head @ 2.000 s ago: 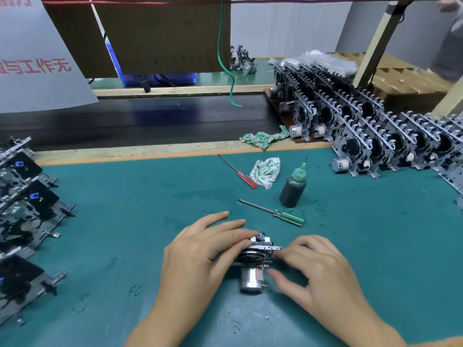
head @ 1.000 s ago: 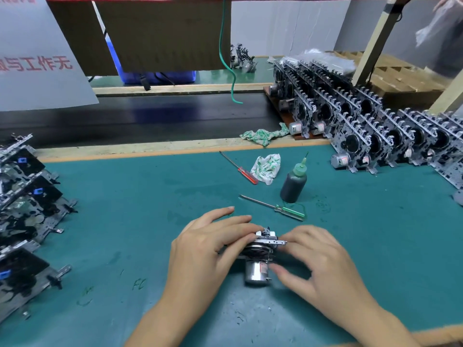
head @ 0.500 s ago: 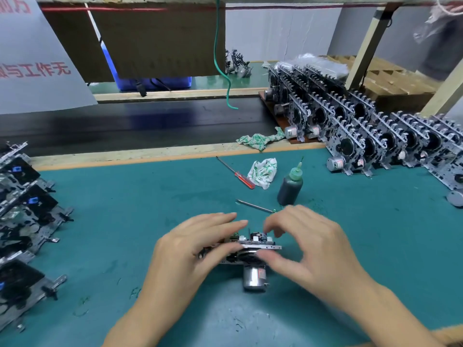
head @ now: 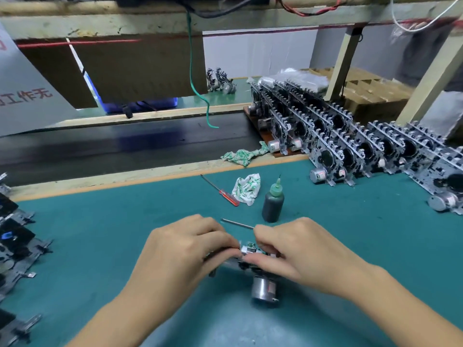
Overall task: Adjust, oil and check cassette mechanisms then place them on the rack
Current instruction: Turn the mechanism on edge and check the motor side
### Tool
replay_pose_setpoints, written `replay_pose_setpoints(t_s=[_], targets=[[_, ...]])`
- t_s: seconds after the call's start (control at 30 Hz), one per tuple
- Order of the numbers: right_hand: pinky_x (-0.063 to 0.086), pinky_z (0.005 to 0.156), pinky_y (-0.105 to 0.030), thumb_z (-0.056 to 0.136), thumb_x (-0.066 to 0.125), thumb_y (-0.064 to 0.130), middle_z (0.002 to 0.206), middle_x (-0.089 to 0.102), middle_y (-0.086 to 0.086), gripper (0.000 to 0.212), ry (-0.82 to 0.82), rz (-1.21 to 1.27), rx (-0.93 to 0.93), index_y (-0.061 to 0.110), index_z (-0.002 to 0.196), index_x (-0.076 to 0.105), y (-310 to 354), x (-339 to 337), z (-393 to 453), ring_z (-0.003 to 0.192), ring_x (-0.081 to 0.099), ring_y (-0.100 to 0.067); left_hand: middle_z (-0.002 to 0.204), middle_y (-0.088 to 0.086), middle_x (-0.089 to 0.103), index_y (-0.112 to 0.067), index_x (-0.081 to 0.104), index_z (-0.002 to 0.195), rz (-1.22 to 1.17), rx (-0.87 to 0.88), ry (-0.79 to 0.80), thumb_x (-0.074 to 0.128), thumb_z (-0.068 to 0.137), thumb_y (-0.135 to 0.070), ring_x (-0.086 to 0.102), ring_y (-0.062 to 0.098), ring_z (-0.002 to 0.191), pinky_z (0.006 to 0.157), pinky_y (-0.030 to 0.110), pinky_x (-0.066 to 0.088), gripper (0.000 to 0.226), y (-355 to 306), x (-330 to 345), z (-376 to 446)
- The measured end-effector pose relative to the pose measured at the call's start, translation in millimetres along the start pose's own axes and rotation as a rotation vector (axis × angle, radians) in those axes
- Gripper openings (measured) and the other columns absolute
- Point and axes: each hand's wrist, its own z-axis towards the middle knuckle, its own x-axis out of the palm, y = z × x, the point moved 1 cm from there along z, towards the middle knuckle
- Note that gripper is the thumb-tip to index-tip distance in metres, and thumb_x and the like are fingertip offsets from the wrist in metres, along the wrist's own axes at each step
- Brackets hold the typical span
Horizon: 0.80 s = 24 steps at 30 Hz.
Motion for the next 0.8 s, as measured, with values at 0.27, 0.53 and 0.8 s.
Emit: replay_pose_setpoints(t_s=[0.27,0.53,0.8], targets=[[0.03,0.049,-0.026,0.085,0.043,0.063,0.043,0.025,0.008,0.043,-0.155,-0.123,0.362,0.028,0.064,0.029,-82,-65,-84,0.045,0.032,-0.015,0.09,-0.006,0.065,-0.027,0.07,0.098,0.012,0.265,0.234,0.054,0.094,-0.041,0.063,0.018,0.09,0.058,0.029,0.045,0.022,-64,71,128],[0.028,0.051,-0.035,0.087,0.059,0.04,0.045,0.041,0.002,0.045,-0.221,-0.208,0.771,0.022,0.059,0.03,-192,-73,-123,0.048,0.041,-0.017,0.099,-0.004,0.066,-0.021,0.061,0.111,0.391,0.522,0.329,0.041,0.1,-0.034,0.064,0.019,0.093,0.063,0.028,0.044,0.026,-109,163,245],[0.026,0.057,-0.036,0.092,0.055,0.033,0.055,0.042,-0.003,0.042,-0.378,-0.345,0.972,0.02,0.061,0.029,-250,-82,-127,0.062,0.04,-0.029,0.157,-0.001,0.023,-0.015,0.019,0.15,0.288,0.402,0.603,0.049,0.097,-0.035,0.033,0.023,0.137,0.105,0.041,0.04,0.064,-123,221,289]])
